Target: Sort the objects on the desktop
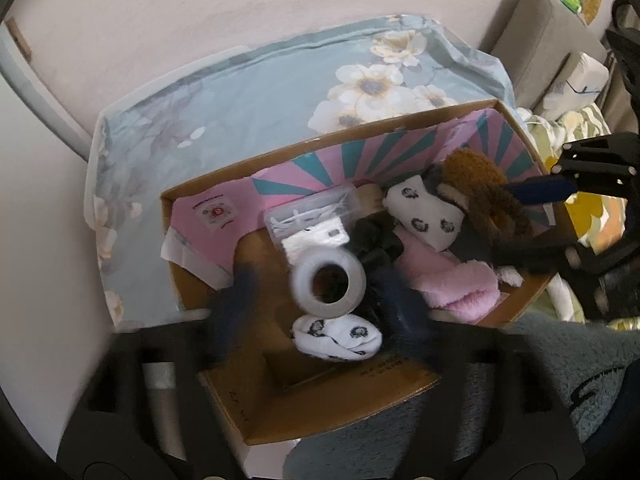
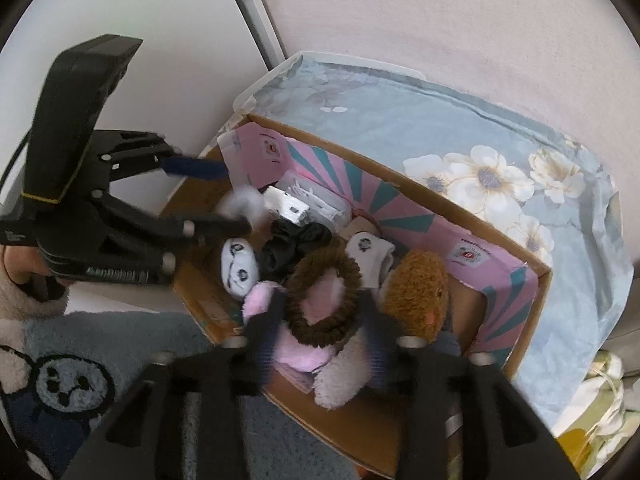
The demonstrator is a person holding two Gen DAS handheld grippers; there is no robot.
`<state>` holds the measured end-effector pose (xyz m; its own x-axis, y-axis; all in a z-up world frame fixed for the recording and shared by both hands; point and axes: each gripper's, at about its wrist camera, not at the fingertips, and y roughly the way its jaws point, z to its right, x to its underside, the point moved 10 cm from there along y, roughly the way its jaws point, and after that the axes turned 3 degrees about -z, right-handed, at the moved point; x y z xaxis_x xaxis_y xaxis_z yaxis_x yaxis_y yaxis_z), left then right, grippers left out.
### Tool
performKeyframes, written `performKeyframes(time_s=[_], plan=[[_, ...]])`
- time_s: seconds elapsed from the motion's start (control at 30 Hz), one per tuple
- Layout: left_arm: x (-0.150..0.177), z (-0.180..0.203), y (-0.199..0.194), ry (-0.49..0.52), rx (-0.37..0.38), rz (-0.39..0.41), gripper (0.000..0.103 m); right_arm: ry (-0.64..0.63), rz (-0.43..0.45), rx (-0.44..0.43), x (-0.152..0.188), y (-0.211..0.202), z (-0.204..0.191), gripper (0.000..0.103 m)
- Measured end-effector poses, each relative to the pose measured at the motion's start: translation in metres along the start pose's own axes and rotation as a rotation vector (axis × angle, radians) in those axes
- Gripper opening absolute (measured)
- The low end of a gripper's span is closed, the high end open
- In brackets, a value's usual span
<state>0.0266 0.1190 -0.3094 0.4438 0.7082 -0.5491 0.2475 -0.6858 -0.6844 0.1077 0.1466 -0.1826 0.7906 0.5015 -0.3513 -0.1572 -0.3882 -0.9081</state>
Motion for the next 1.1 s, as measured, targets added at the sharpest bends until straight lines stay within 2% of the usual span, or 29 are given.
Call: performKeyframes(time_s=[0.03,0.07,0.27,0.4,0.53,0.63,0.7,0.8,0.9,1.1], plan=[[-0.002,0.0,-0.002,0.011,-0.009,0.017,0.103,0.015,0.003,0.004,0.0,-0.001,0.001,0.076],[-0.004,0.0,-0.003,0.018,-0.011,0.023,0.103,0.031,0.005,0.01,0.0,-0.002,0.003,0.084],[-0.014,-0.002,-0.015,0.039,-0.031,0.06,0.103,0.099,0.045,0.056,-0.004,-0.016,0.008,0.103],[-0.018,0.002,-0.021,0.046,-0.026,0.076,0.103,0.137,0.053,0.073,-0.005,-0.016,0.012,0.102],[-0.02,0.004,-0.026,0.067,-0.054,0.09,0.103,0.16,0.056,0.085,-0.005,-0.016,0.016,0.102],[-0.023,0.004,-0.03,0.073,-0.071,0.099,0.103,0.174,0.049,0.124,-0.005,-0.019,0.02,0.102],[-0.025,0.001,-0.033,0.066,-0.087,0.1,0.103,0.231,0.025,0.151,-0.003,-0.021,0.028,0.102],[-0.031,-0.004,-0.042,0.036,-0.096,0.114,0.103,0.296,0.031,0.17,-0.004,-0.032,0.034,0.102],[-0.037,-0.01,-0.056,0.02,-0.113,0.142,0.103,0.33,0.053,0.234,-0.007,-0.046,0.041,0.102],[-0.048,-0.022,-0.077,-0.095,-0.13,0.189,0.103,0.41,0.076,0.305,-0.013,-0.066,0.05,0.102]])
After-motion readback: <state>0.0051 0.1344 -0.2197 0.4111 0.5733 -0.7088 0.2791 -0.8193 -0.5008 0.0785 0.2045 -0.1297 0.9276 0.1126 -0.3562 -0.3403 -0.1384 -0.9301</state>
